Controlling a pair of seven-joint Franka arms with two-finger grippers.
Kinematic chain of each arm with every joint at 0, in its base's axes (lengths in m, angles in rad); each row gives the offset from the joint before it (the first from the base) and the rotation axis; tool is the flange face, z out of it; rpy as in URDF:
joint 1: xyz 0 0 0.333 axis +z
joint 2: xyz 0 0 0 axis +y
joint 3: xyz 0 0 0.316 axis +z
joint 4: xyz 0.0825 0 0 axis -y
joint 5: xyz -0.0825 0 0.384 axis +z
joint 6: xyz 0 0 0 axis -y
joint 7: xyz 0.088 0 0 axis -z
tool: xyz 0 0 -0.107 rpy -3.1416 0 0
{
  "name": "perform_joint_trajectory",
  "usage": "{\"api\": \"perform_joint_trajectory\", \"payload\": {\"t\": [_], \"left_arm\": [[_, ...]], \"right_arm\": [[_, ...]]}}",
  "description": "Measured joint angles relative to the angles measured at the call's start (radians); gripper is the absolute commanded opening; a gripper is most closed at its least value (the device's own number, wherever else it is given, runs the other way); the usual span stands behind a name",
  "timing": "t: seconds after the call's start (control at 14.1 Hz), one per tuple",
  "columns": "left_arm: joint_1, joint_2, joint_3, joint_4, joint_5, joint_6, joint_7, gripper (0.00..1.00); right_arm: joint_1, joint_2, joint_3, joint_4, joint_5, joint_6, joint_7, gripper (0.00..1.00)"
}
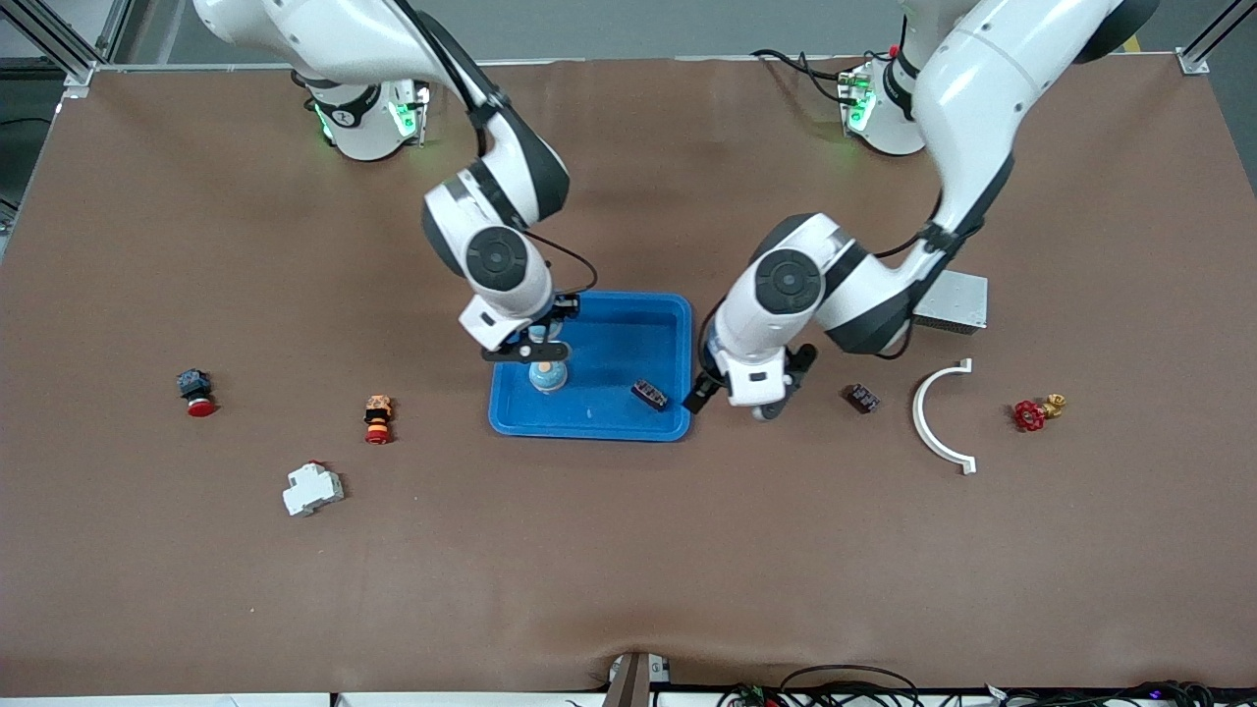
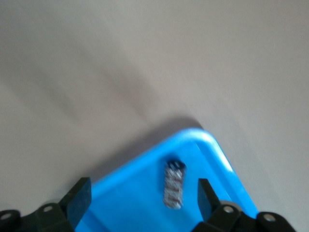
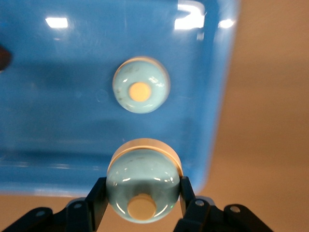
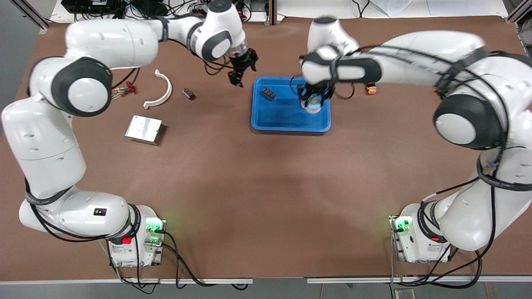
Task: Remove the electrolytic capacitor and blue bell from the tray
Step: 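Grasp the second capacitor with the left gripper while the right gripper carries the bell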
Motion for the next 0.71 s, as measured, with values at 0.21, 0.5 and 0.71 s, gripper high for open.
{"api": "perform_joint_trajectory", "payload": {"t": [0.21, 0.5, 0.71], "left_arm": [[-0.063, 0.068, 0.020, 0.027, 0.000, 0.101, -0.052, 0.72], [-0.195, 0.096, 0.151, 0.039, 0.000, 0.172, -0.088, 0.68], [-0.278, 0.111, 0.232, 0.047, 0.000, 0.181, -0.107, 0.46]], "right_arm": [[-0.181, -0.121, -0.008, 0.018, 0.000, -0.161, -0.300, 0.14], [-0.405, -0.217, -0.014, 0.011, -0.026, -0.297, -0.632, 0.14], [-0.515, -0.259, -0.013, -0.023, -0.097, -0.313, -0.791, 0.14]]}}
